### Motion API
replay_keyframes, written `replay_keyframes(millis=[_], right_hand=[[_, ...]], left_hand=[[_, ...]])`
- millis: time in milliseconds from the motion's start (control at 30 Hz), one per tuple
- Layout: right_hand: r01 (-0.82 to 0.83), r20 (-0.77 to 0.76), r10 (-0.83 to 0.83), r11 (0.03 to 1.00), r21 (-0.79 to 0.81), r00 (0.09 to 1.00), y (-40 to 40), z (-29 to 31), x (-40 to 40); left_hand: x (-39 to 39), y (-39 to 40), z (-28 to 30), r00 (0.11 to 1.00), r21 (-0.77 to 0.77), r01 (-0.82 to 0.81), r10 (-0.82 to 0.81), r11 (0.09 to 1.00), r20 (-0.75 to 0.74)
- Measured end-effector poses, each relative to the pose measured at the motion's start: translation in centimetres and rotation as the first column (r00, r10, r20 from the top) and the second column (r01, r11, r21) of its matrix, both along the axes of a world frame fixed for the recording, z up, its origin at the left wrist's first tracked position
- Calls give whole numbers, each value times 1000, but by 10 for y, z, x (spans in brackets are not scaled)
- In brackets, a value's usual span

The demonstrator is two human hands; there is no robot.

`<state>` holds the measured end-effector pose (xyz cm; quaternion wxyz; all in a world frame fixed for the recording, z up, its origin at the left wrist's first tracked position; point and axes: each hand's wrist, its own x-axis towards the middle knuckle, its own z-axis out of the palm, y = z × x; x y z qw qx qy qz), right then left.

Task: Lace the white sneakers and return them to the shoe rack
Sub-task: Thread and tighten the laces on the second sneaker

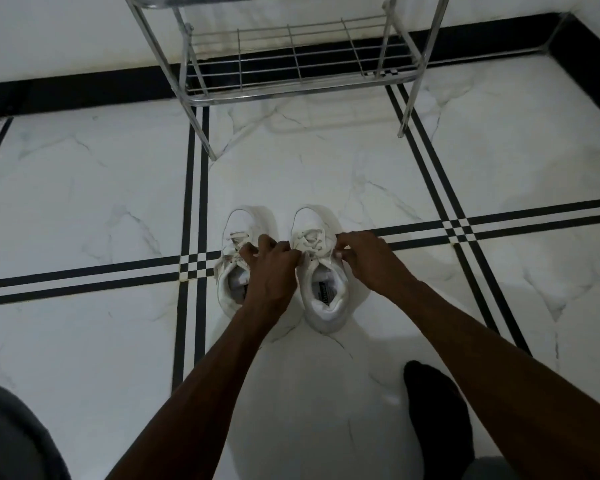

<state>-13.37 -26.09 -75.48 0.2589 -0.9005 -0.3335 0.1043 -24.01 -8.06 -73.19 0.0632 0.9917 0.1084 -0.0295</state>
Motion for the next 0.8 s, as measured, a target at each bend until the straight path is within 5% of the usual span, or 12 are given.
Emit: replay_keyframes(millis=[200,500,600,667,800], right_hand=[[24,411,41,988,-151,911,-7,3,-9],[45,321,-17,996,-82,947,-4,-8,-11],[89,155,-77,993,-72,985,-1,-8,-12],[137,-124,-134,990,18,983,2,-6,-11],[256,-748,-187,967,-23,637,-5,21,-13]], left_hand=[[-7,3,-10,991,249,77,-100,966,83],[-6,8,-9,994,208,101,-107,973,17],[-8,9,-10,993,139,76,-87,987,76],[-9,16,-8,986,46,63,-69,997,154],[-22,42,5,908,-249,-266,329,931,261]])
